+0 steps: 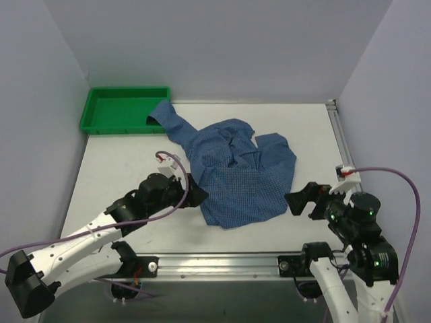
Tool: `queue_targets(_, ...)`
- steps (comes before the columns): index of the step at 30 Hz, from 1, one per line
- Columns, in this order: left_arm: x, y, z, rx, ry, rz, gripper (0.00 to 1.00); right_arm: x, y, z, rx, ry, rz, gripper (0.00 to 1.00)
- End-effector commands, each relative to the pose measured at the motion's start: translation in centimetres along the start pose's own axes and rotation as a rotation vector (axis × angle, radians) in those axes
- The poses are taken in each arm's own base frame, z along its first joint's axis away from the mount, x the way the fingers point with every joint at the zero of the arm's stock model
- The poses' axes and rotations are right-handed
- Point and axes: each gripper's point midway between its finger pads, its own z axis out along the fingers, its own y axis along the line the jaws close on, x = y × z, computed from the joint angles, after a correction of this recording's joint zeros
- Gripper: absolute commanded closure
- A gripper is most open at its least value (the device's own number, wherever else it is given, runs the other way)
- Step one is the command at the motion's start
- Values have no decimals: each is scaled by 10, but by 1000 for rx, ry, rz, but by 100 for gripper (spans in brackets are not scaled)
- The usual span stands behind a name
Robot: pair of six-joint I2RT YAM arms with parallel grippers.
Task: Fold and stack the long sleeve shirts
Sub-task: Move the shirt to the center of the board, then flatten the shirt out
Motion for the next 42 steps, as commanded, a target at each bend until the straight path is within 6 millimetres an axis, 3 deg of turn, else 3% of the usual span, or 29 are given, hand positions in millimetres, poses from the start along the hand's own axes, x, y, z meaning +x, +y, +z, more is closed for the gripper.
queue_targets(1,-5,20,-40,-83,-55,-62,14,21,-14,23,58,133,87,0)
queue_targets(5,14,57,-43,-204,-39,-90,14,47,-31,48,137,265,179,2)
queue_targets(10,9,84,-13,-321,8,-57,14,70,-51,83,234,356,210,10)
queue_targets(14,-3,91,19,-303,55,-87,14,85,-64,103,332,412,129,11)
queue_targets(16,2,96,33,-302,92,-99,15,92,-76,114,400,429,119,11)
queue_targets(19,6,87,49,-252,139,-108,15,94,-87,127,461,439,102,11)
queue_targets(22,6,86,56,-247,162,-90,15,79,-77,148,398,429,40,11)
queue_targets(24,5,96,59,-281,167,-91,15,71,-64,166,326,448,-41,11)
queue_targets(27,4,113,63,-315,179,-142,16,75,-62,187,290,516,-130,11)
queue_targets(29,3,114,69,-308,185,-163,16,66,-57,199,275,521,-148,11)
queue_targets(35,13,113,80,-284,240,-194,17,72,-33,243,140,600,-304,10)
queue_targets(37,15,113,81,-288,246,-210,18,84,-30,254,100,650,-298,11)
queue_targets(42,25,112,89,-266,252,-281,24,98,-33,256,96,701,-289,34)
